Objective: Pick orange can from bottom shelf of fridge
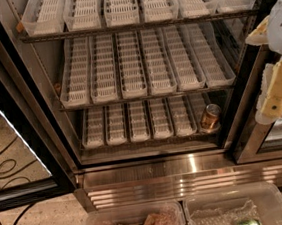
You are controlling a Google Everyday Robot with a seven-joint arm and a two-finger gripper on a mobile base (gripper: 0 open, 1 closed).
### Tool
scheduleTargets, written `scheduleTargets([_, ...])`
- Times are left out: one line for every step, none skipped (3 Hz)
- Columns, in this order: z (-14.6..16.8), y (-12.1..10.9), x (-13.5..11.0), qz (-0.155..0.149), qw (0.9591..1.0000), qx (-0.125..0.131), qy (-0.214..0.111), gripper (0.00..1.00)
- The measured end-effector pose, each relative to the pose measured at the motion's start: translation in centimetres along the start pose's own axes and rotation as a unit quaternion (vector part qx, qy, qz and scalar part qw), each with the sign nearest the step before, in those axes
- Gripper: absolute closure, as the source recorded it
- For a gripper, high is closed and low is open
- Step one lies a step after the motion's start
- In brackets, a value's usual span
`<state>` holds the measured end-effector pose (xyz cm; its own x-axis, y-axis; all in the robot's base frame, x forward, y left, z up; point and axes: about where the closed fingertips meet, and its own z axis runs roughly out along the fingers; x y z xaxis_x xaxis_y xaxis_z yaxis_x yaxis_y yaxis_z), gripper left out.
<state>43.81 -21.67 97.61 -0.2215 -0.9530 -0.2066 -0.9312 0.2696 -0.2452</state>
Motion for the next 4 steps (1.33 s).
scheduleTargets([0.0, 0.0, 0.0, 0.000, 1.0000, 0.000, 0.000, 0.00])
scheduleTargets([0.0, -0.1, -0.1, 0.017, 0.9996, 0.016, -0.014, 0.00])
scheduleTargets([-0.8, 2.5, -0.5, 0.083, 0.9941, 0.054, -0.043, 0.00])
scheduleTargets([1.2, 3.1, 1.3, 0.113, 0.9908, 0.064, -0.039, 0.00])
